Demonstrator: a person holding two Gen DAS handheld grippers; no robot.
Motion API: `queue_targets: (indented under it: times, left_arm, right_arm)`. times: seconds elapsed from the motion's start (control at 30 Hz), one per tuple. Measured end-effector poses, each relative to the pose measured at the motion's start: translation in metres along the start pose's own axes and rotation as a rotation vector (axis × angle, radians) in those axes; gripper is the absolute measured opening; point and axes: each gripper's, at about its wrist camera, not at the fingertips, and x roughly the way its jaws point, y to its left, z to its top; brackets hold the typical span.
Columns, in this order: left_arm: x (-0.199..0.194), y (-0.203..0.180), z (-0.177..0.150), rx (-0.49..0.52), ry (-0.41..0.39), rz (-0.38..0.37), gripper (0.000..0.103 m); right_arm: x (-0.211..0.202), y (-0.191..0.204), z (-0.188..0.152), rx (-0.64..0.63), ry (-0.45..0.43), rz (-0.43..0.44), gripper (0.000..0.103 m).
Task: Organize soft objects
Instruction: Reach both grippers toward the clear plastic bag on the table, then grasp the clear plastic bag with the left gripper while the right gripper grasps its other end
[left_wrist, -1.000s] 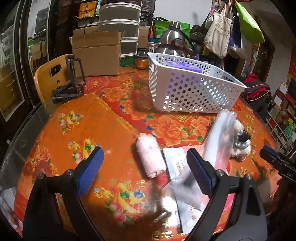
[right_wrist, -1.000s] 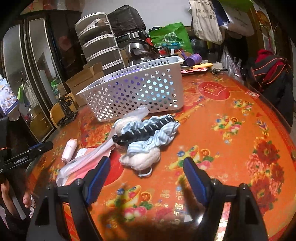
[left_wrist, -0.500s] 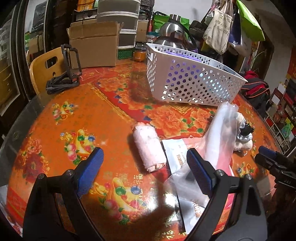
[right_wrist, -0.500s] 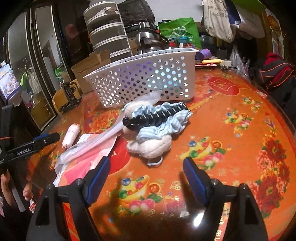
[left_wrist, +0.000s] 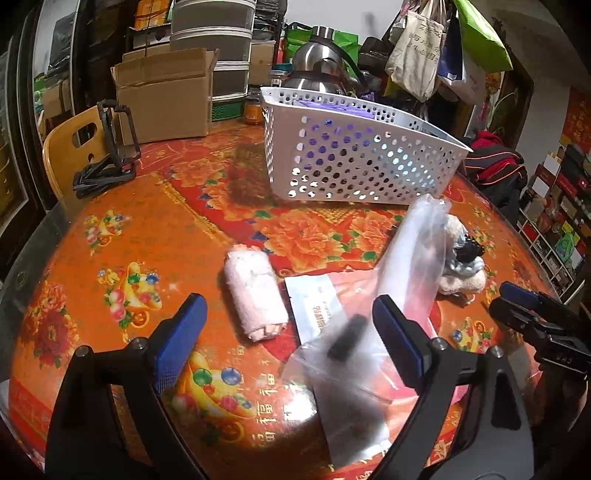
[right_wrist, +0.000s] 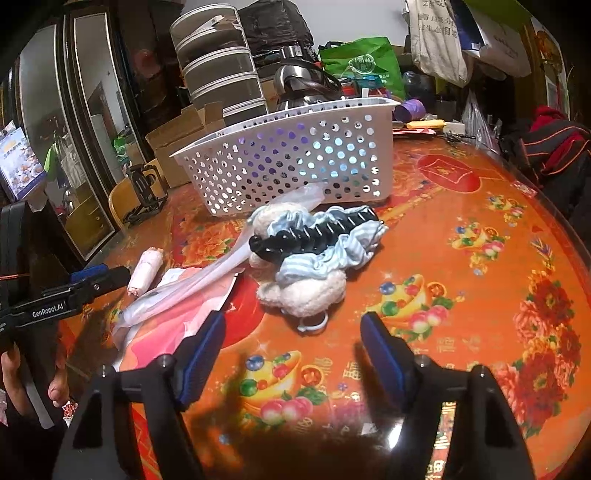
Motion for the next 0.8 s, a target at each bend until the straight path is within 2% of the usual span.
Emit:
queue_targets:
  times: [0.17, 0.33, 0.53, 0.6, 0.8]
  left_arm:
    - [-0.007, -0.002, -0.007, 0.012, 0.003, -0.015, 0.090]
    - [-0.016, -0.011, -0.014, 0.039, -0.007, -0.041, 0.090]
    - [-0.019, -0.029, -0.023, 0.101, -0.019, -0.045, 0.089]
    - [-0.017, -0.032, -0.026, 0.118, -0.016, -0.046, 0.089]
    - [-0.006, -0.032, -0.031, 0.134, 0.009, -0.058, 0.087]
  right_arm:
    - [-0.003, 0.005, -0.001, -0.015, -0.015, 0.010, 0.072]
    - [-0.003, 0.014, 0.007, 0.000, -0.005, 0.089, 0.069]
    - [0.010, 0.034, 0.024, -0.033, 0.016, 0.097, 0.060]
    - [0.013, 0.038, 0.028, -0.027, 0.021, 0.116, 0.050]
    - [0.032, 0.050, 0.036, -0.033, 0.047, 0.120, 0.050]
